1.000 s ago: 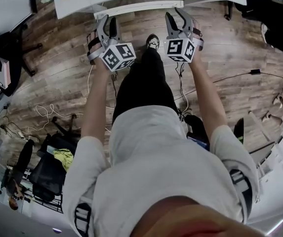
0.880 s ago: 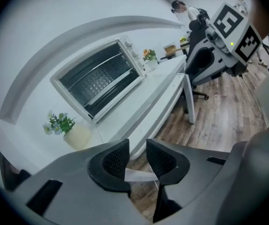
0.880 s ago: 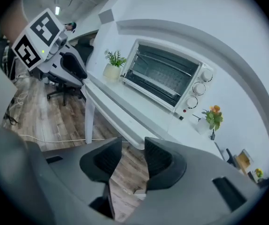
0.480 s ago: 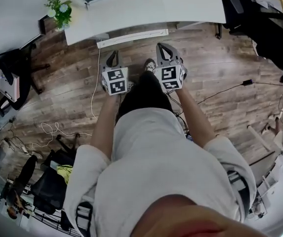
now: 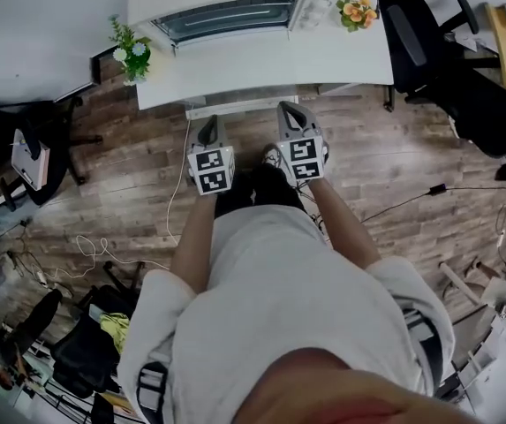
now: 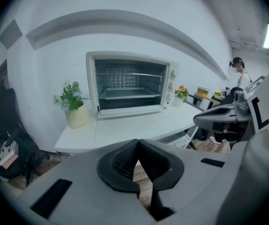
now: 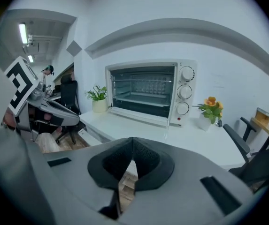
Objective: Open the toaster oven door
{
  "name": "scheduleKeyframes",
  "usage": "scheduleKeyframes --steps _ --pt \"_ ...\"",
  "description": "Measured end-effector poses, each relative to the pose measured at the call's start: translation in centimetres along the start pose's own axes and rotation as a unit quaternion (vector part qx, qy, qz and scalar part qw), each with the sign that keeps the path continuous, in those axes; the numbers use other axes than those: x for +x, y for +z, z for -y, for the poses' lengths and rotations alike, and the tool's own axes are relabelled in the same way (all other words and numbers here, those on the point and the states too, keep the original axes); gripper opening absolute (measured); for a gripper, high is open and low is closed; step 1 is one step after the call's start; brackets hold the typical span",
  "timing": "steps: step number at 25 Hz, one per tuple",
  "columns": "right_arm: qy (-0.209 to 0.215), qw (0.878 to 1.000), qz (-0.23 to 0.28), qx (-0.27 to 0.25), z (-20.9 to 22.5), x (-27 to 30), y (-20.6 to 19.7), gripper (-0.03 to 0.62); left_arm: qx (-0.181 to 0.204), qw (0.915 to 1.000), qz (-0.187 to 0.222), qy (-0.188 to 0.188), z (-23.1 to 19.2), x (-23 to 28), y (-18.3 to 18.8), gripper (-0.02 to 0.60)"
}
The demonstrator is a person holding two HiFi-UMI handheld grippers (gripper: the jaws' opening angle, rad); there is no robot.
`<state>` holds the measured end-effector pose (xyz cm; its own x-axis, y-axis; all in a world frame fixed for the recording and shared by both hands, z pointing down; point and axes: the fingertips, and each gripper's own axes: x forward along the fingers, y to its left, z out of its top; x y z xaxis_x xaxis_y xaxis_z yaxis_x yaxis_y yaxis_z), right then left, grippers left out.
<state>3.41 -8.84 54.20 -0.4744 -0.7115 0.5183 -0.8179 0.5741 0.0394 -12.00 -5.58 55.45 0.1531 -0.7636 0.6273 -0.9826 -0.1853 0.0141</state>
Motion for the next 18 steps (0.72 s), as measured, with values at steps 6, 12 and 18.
scheduleKeyframes --steps 6,12,18 --pt "-0.027 0.998 0.051 -0.014 0.9 -0.5 5.9 0.0 -0.005 0.9983 0.056 -0.011 -1.3 -1.3 5.3 0.018" --pt "-0.055 0.991 0.12 -0.018 0.5 -2.8 14.5 0.0 0.02 0.9904 0.135 -0.021 -3.2 -5.3 12.9 0.018" --pt "-0.086 0.977 0.192 -0.039 0.9 -5.4 23.1 0.0 0.063 0.973 0.221 -0.018 -5.1 -8.9 20.7 0.018"
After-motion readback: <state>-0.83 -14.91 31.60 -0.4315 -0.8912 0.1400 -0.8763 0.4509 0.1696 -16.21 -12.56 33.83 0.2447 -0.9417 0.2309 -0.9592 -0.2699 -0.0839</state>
